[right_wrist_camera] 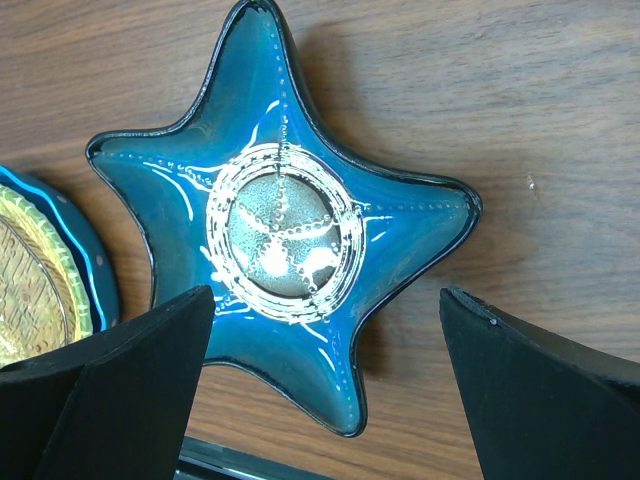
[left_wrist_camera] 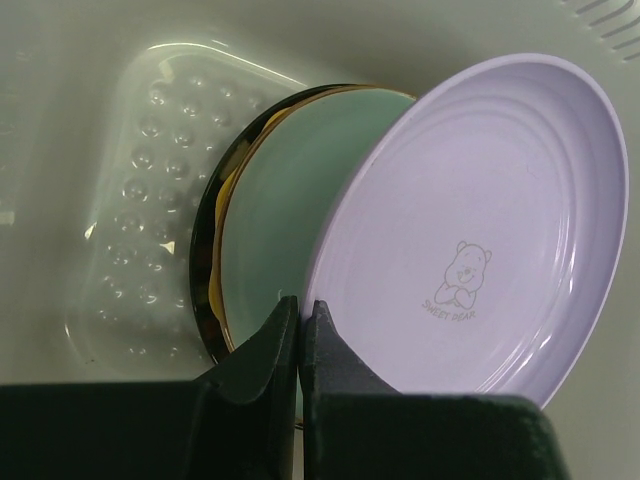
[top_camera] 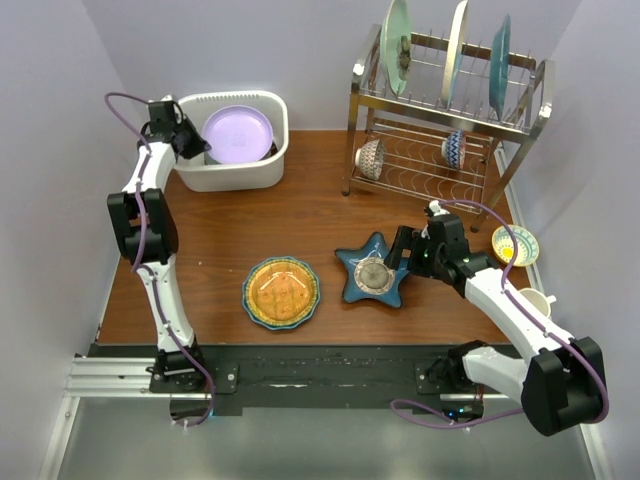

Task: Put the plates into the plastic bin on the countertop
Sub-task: Place the plate in the plastic bin.

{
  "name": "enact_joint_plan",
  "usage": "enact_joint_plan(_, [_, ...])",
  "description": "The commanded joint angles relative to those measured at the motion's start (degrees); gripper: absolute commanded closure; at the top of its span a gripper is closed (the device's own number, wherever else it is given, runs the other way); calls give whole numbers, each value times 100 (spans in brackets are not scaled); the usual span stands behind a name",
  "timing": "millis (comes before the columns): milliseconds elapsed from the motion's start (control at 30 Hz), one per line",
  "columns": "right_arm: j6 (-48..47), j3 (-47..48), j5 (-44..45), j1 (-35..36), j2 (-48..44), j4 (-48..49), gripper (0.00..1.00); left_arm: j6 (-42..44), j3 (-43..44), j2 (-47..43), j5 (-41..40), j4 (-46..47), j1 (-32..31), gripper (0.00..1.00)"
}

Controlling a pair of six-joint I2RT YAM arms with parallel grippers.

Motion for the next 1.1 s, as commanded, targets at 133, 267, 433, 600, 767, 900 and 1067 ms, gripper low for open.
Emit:
enact_joint_plan(133, [-93,-36,102,-33,-107,62,1,53,334,6,78,207,59,81])
enact_joint_plan(267, [-84,-36,93,-25,-124,62,1,53,352,-11,34,181,58,69])
enact_joint_plan(433, [-102,-36,102,-25,-124,44,1,79,360,-38,8,128,58,53])
enact_joint_plan(600, [-93,-27,102,-25,-142,35,1,106,378,-204,-71,137,76,41])
enact_joint_plan(767, [-93,-18,67,-25,-133,44,1,167,378,-581,-448,128,67,25])
enact_joint_plan(900, [-76,-10,50,-25,-124,70,1,167,352,-898,-458,189,85,21])
enact_joint_plan(1067, [-67,-1,-3,-16,-98,105,1,36,308,-1285,-152,286,76,20])
